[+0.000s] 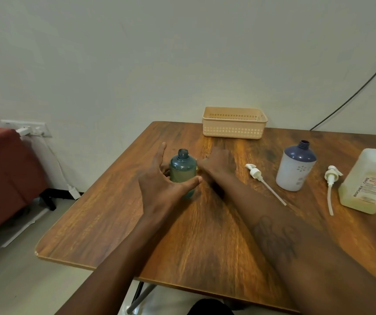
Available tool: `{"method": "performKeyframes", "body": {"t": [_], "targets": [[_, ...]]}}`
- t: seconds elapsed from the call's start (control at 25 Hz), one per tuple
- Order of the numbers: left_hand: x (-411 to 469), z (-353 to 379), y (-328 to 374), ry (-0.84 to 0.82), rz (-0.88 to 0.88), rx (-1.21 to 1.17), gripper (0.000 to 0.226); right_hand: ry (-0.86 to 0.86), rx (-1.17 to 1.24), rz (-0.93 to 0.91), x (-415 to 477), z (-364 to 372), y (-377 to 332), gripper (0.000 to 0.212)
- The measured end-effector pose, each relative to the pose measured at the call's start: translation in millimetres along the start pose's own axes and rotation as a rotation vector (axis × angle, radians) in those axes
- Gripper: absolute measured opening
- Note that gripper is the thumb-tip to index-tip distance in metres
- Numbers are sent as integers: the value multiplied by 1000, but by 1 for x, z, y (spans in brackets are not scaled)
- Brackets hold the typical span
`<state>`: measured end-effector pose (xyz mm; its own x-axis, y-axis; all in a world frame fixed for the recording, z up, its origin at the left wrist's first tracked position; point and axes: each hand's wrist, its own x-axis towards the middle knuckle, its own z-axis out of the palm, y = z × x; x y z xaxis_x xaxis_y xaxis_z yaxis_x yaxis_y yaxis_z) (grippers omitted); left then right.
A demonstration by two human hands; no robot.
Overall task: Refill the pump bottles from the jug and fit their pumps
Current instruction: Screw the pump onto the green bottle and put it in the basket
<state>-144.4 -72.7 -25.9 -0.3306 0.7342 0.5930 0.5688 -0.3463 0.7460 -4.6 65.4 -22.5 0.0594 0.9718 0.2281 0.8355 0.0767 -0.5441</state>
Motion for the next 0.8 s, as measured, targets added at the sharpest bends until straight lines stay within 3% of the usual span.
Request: {"method": "performKeyframes", "body": {"t": [0.16, 0.32, 0.4, 0.48, 0.8], "targets": [[-5, -1, 1, -9, -26, 2, 122, -24, 242, 150, 8, -12, 9, 35], [-15, 2, 6, -47, -21, -35, 98, 129, 982, 261, -2, -55, 17, 18], [-19, 7, 13, -68, -17, -45, 90, 115, 1318, 217, -12, -81, 13, 10], [-22, 15, 23, -79, -8, -52, 88, 74, 1533, 118, -21, -103, 10, 14], [-40, 46, 59, -193, 25, -47, 97, 133, 1685, -130, -55, -166, 9, 27]]}}
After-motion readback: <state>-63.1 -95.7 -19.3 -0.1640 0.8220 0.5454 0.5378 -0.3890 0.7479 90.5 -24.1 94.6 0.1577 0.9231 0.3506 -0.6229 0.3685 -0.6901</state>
